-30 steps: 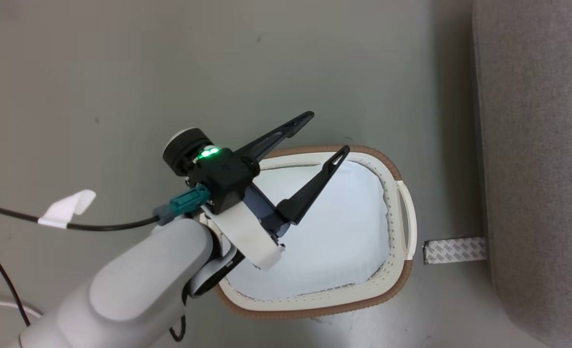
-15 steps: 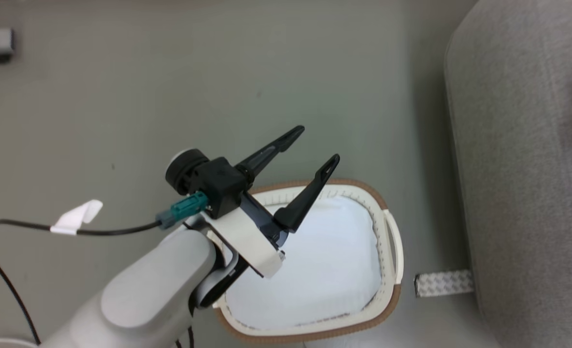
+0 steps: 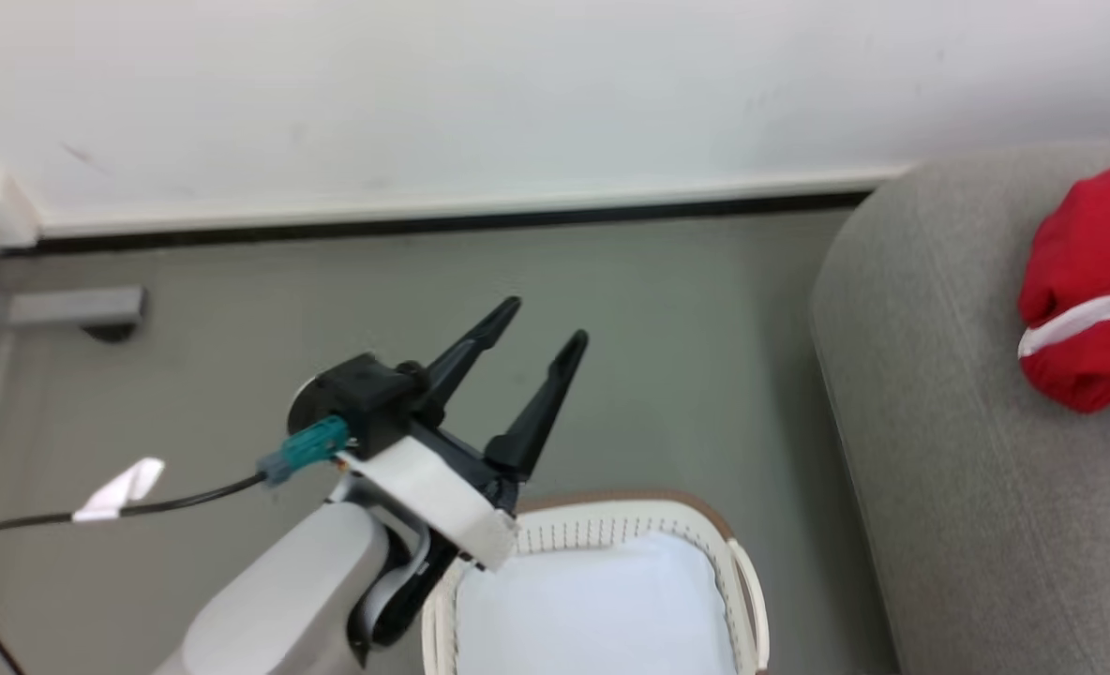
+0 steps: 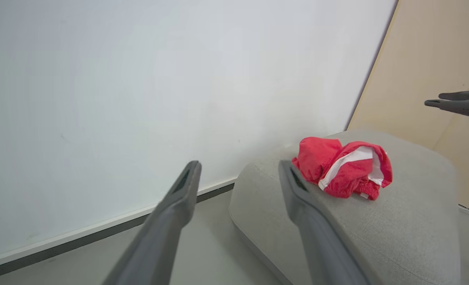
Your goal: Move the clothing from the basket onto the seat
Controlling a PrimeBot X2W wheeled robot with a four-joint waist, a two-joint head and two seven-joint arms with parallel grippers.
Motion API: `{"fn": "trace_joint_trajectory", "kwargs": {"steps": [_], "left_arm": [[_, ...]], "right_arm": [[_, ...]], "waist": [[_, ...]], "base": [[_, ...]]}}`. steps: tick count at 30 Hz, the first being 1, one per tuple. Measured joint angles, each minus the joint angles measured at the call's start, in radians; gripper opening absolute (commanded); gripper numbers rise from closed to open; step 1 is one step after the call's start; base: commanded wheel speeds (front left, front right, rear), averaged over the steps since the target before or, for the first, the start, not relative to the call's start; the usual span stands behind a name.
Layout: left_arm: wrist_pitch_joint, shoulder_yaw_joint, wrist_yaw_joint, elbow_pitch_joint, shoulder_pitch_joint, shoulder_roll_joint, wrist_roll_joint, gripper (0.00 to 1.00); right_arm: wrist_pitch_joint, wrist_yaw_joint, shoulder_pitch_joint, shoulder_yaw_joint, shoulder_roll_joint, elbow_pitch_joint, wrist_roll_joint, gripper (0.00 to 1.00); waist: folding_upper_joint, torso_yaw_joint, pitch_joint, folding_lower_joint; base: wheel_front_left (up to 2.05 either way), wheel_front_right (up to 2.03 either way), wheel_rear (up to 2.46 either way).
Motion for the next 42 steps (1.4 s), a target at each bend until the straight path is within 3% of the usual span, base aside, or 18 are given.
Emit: {"fn": "trace_joint_trajectory", "kwargs": {"steps": [8, 15, 19, 20, 25, 32, 42], "left_arm": [[0.000, 0.181, 0.051, -0.008, 0.113, 0.026, -0.002, 1.00], [0.000, 0.368, 0.106, -0.015, 0.257, 0.039, 0.002, 1.00], [0.000, 0.437, 0.116, -0.018, 0.355, 0.026, 0.019, 1.00], [0.000, 0.469, 0.110, -0.017, 0.402, 0.016, 0.028, 1.00], [0.000, 0.516, 0.086, -0.008, 0.477, -0.015, 0.075, 1.00], [0.000, 0.614, 0.024, 0.008, 0.549, -0.110, 0.188, 1.00], [0.000, 0.686, -0.086, 0.050, 0.588, -0.217, 0.377, 1.00]], "right_arm": [[-0.176, 0.000, 0.066, 0.123, -0.008, -0.050, 0.161, 1.00], [-0.336, 0.000, 0.163, 0.150, 0.137, -0.083, 0.172, 1.00], [-0.412, 0.000, 0.235, 0.169, 0.219, -0.087, 0.162, 1.00], [-0.463, 0.000, 0.261, 0.184, 0.262, -0.083, 0.157, 1.00], [-0.588, 0.000, 0.320, 0.218, 0.339, -0.039, 0.151, 1.00], [-0.797, 0.000, 0.387, 0.229, 0.430, 0.100, 0.126, 1.00], [-0.837, 0.000, 0.412, 0.314, 0.475, 0.130, 0.094, 1.00]], "waist": [[0.0000, 0.046, -0.130, 0.0000], [0.0000, 0.106, -0.200, 0.0001], [0.0000, 0.137, -0.231, 0.0001], [0.0000, 0.150, -0.241, 0.0001], [0.0000, 0.169, -0.248, 0.0002], [0.0000, 0.183, -0.244, 0.0004], [0.0000, 0.167, -0.247, 0.0004]], "base": [[0.00, 0.00, 0.00], [0.00, 0.00, 0.00], [0.00, 0.00, 0.00], [0.00, 0.00, 0.00], [0.00, 0.00, 0.00], [0.00, 0.00, 0.00], [0.00, 0.00, 0.00]]}}
